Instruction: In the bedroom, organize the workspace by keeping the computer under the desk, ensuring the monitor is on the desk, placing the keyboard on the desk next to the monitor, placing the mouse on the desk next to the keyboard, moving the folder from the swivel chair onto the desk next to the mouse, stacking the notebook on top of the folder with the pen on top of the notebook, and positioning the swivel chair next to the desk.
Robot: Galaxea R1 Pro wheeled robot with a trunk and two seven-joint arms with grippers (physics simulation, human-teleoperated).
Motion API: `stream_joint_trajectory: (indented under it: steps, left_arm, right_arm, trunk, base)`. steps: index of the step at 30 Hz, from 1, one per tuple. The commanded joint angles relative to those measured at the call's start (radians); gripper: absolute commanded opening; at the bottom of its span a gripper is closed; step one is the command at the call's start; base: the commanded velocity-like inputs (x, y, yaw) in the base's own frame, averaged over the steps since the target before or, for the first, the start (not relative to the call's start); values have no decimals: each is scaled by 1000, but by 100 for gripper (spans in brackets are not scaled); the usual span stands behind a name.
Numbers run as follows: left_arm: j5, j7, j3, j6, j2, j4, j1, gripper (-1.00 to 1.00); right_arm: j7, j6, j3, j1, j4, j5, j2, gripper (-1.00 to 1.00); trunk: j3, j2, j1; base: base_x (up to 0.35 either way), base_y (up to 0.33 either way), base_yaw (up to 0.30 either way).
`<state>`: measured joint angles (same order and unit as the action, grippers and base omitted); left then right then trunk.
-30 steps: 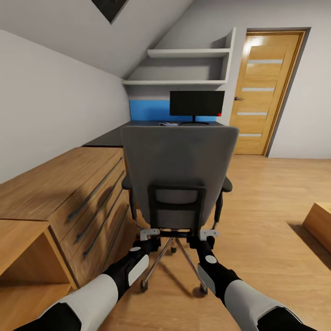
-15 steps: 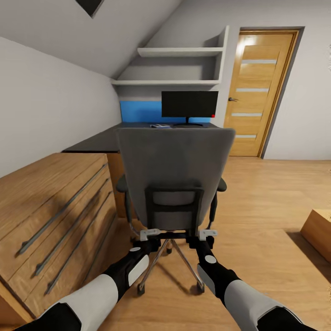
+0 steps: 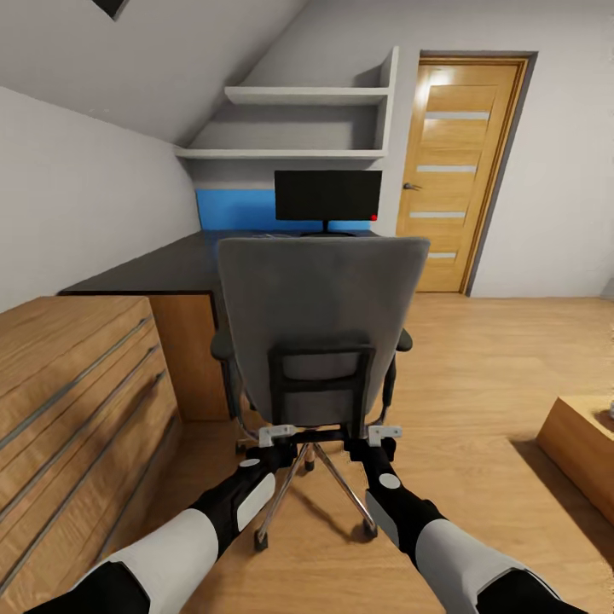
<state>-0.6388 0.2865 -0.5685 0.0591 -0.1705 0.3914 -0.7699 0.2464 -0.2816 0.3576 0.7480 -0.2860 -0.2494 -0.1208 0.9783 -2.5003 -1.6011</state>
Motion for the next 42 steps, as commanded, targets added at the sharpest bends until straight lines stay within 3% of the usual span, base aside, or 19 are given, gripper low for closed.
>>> stream_joint_trajectory:
  steps: [1,14,42]
  left_arm:
    - [4,10,-2,4,2,3,-1,100]
    - [5,10,-2,4,2,-8,-2,100]
    - [2,10,-2,5,11,-17,-2,100]
  right_arm:
    - [12,-8,-7,1,2,-19,3,100]
    - [12,-8,-8,1,2,-20,4,100]
    - [12,-8,-5,1,2,-21,1,100]
  trunk:
    - [1,0,0]
    - [-3,0,0]
    - [-3,0,0]
  base:
    - [240,-230,-89]
    - [289,-147,-81]
    - [322,-3,20]
